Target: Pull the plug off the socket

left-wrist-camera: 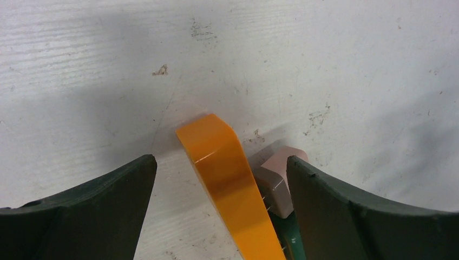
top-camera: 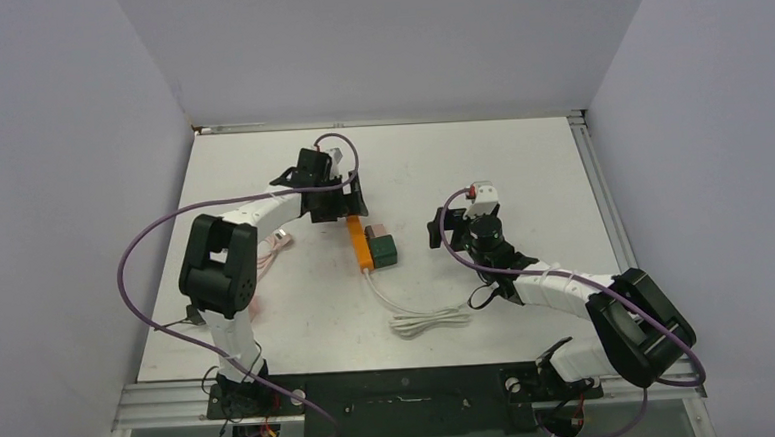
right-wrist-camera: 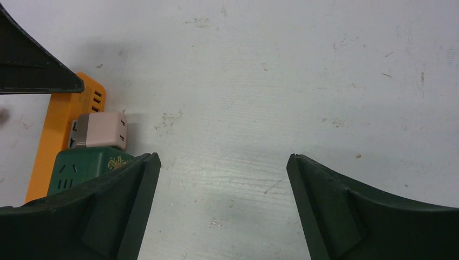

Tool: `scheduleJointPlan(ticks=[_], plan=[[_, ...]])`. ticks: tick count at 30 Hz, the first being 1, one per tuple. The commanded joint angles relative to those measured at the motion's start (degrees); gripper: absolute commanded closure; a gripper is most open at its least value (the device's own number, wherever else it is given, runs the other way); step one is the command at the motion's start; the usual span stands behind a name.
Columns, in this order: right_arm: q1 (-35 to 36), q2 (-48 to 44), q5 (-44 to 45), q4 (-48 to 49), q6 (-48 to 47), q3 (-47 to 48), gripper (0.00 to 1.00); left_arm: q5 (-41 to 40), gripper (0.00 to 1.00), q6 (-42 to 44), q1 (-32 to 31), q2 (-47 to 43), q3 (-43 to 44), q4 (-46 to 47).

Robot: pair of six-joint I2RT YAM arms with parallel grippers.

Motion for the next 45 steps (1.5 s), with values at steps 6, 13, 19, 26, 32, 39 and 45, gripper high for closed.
scheduleJointPlan(ticks=[6,13,19,26,32,39,45], plan=[[0.2,-1.7,0.0,3.7,-0.2,-0.4,0.06,1.4,0.41,0.7,-0.3,2.8,3.8,-1.4],[0.2,-3.3,2.4,3.6,0.6,-1.0,0.06,4.5,0.65,-0.9,-0.2,4.6,3.7,-1.4],[0.1,-3.3,5.2,2.2,2.6,-0.4,0.07,4.9,0.89,-1.9,-0.1,3.6,2.8,-0.3],[0.1,-4.3,-1.8,5.0,2.6,-1.1,0.08,10.6,1.00,-5.7,0.5,-1.8,-3.0,8.7],[0.1,-3.6,-16.4,12.5,3.4,-2.5,0.08,13.7,1.00,-6.5,0.3,-11.0,-10.6,19.3],[-0.1,-1.3,-23.7,18.7,6.2,-3.4,0.07,15.3,1.00,-7.2,-0.9,-15.7,-14.3,25.6],[-0.1,0.2,-27.0,22.6,6.8,-4.2,0.07,17.7,1.00,-7.8,-1.3,-14.8,-14.1,27.2]])
